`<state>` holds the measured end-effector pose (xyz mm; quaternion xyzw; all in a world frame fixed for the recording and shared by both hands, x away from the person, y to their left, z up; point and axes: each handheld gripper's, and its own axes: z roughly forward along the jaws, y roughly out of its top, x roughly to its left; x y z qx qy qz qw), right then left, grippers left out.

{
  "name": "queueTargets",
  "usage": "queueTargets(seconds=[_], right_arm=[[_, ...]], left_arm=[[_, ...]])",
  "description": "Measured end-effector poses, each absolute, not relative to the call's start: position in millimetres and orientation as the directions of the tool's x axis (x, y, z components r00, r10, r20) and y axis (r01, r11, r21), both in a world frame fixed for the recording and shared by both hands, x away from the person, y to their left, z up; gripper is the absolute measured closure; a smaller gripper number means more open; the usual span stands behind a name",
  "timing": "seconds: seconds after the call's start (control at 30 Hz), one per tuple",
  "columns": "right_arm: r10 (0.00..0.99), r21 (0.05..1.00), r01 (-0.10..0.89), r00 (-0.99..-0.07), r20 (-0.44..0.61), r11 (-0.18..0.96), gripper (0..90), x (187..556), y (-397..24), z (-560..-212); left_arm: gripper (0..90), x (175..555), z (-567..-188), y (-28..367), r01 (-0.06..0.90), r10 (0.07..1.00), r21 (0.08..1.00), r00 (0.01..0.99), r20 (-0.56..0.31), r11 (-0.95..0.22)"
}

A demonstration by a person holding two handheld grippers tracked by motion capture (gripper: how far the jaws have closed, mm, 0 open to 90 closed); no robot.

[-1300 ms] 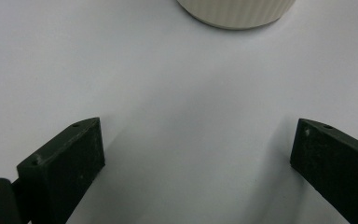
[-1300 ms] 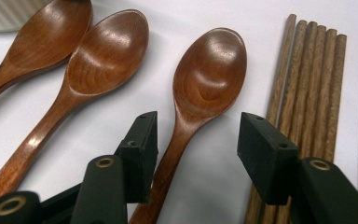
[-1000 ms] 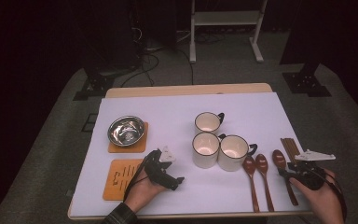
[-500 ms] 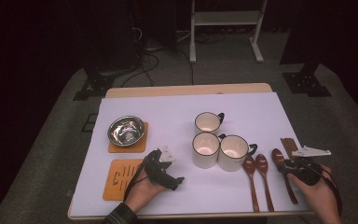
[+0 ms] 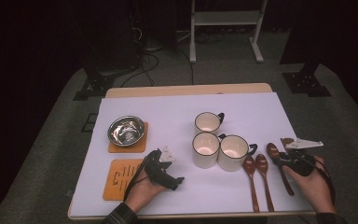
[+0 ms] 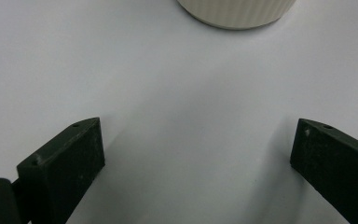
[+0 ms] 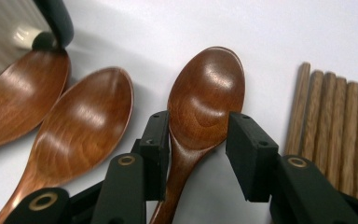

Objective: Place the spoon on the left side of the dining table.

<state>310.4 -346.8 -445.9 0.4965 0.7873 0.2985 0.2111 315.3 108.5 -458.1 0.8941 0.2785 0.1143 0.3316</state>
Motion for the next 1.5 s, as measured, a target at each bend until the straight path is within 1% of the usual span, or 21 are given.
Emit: queueTargets(seconds=[0.17,0.37,0.5,0.63,0.93,1.5], right_arm=[[0.901,0.676,0.651,-0.431,-0.045,0.345,59.0,320.8,-342.6,-445.2],[0.901,0.677,0.650,-0.432,-0.044,0.345,58.9,323.3,-342.3,-444.5],[0.903,0.682,0.649,-0.428,-0.036,0.335,55.5,320.8,-343.0,-442.4],[0.904,0.684,0.651,-0.427,-0.029,0.330,51.5,315.6,-344.0,-440.7],[0.907,0.689,0.652,-0.420,-0.018,0.316,48.2,298.4,-343.7,-436.7],[0.916,0.692,0.660,-0.402,-0.007,0.294,47.7,268.1,-348.3,-436.6]], left_arm=[[1.8,315.3,-458.1,108.6,0.422,0.574,0.657,0.819,0.020,-0.625],[1.8,315.3,-458.1,108.6,0.422,0.573,0.657,0.819,0.020,-0.625],[1.8,315.3,-458.1,108.6,0.422,0.573,0.657,0.819,0.020,-0.625],[1.8,315.3,-458.1,108.6,0.422,0.573,0.657,0.819,0.020,-0.625],[1.8,315.2,-458.1,108.5,0.421,0.574,0.657,0.819,0.021,-0.625],[1.8,315.2,-458.3,108.5,0.420,0.574,0.659,0.818,0.022,-0.624]])
